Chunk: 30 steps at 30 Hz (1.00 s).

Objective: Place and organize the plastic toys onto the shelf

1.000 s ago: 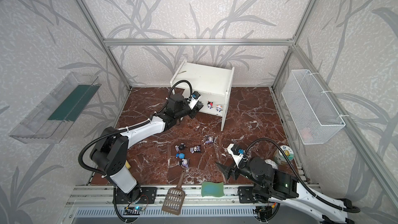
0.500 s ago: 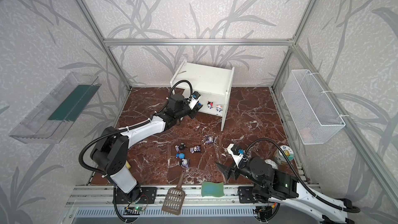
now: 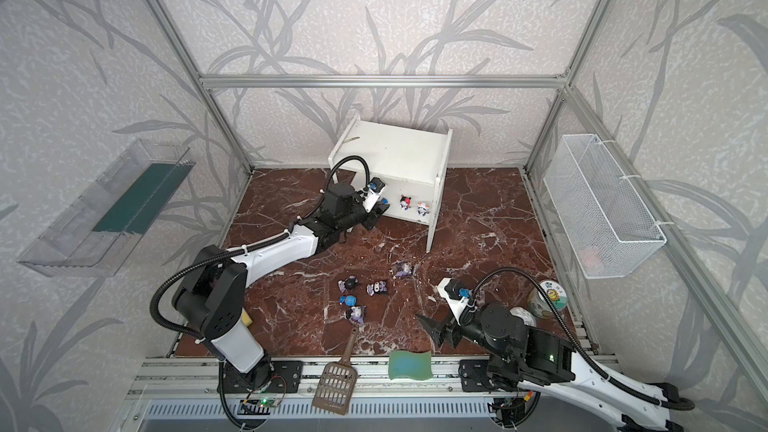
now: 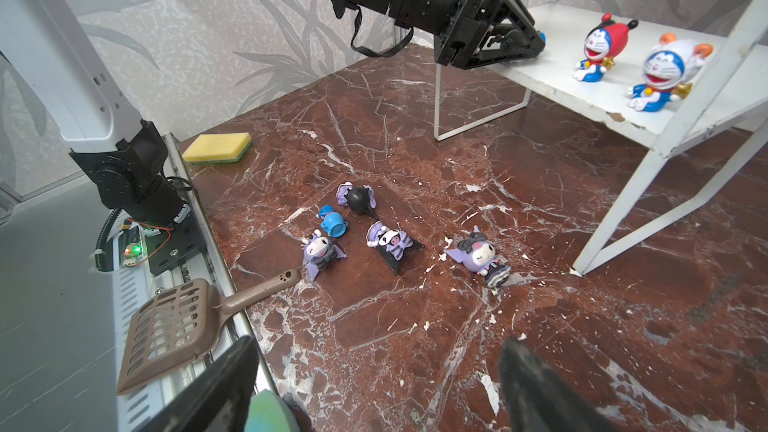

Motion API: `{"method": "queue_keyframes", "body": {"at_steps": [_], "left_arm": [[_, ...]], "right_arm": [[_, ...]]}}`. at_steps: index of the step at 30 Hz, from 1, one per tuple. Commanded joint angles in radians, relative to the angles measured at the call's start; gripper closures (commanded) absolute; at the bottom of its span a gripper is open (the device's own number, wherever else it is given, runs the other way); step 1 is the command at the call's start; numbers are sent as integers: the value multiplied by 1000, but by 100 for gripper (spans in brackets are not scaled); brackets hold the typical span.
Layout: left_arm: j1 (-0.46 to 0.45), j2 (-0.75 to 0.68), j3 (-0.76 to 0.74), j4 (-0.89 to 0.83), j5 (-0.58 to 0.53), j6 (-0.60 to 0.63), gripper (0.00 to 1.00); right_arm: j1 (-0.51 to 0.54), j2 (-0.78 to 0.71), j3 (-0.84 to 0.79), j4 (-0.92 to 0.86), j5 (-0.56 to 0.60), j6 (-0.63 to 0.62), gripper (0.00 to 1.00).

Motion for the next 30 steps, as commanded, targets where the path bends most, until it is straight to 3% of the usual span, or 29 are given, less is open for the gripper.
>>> {"method": "queue_keyframes", "body": {"at_steps": [1, 26, 30], "left_arm": [[6, -37, -17, 6, -26, 9, 54], [7, -77, -77, 14, -60, 25, 52], [8, -74, -73, 15, -57, 34, 57]], "right_arm": [[8, -10, -9, 34, -10, 10, 11], [8, -11, -15, 40, -16, 15, 11], [8, -13, -15, 39, -18, 17, 11]]}}
